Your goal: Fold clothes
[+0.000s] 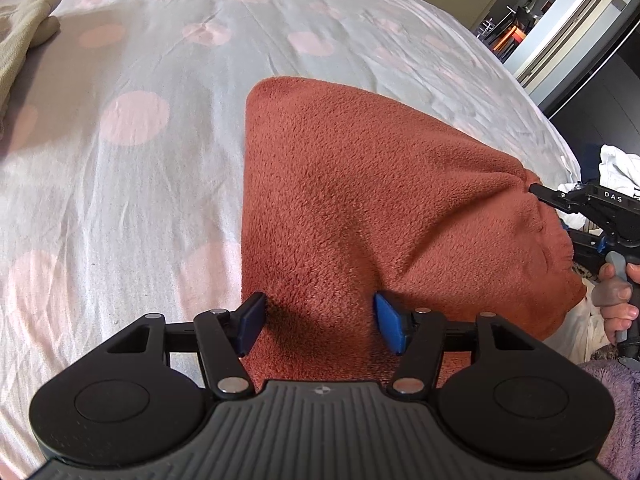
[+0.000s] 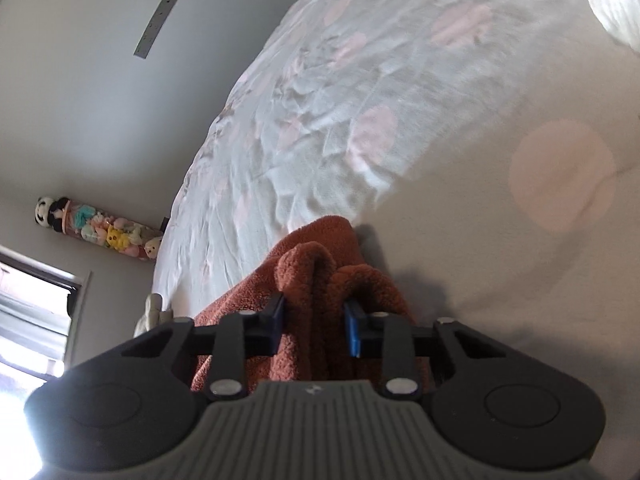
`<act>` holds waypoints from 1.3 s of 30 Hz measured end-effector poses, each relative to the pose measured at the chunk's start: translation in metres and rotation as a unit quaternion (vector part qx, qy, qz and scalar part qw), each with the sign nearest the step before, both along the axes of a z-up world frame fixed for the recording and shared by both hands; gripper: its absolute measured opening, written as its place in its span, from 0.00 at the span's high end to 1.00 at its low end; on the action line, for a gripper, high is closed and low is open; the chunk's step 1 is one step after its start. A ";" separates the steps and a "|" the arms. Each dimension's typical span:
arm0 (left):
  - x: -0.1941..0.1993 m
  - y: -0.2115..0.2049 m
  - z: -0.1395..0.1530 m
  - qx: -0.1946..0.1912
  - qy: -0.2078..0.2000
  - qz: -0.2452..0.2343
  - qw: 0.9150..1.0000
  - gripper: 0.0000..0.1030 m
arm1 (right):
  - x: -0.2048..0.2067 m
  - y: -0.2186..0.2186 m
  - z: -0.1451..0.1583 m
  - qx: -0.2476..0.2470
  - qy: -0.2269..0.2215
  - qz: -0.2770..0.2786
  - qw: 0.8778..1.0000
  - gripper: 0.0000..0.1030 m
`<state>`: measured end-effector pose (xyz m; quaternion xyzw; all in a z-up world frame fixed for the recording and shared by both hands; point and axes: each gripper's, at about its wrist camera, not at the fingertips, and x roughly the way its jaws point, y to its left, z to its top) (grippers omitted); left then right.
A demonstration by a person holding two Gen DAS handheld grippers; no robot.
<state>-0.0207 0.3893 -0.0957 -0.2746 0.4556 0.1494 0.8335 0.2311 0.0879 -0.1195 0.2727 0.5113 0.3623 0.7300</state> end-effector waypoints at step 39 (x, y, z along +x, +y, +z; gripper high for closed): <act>0.044 0.036 0.010 0.092 -0.029 0.027 0.995 0.67 | 0.003 0.014 0.001 -0.024 -0.034 -0.021 0.999 0.62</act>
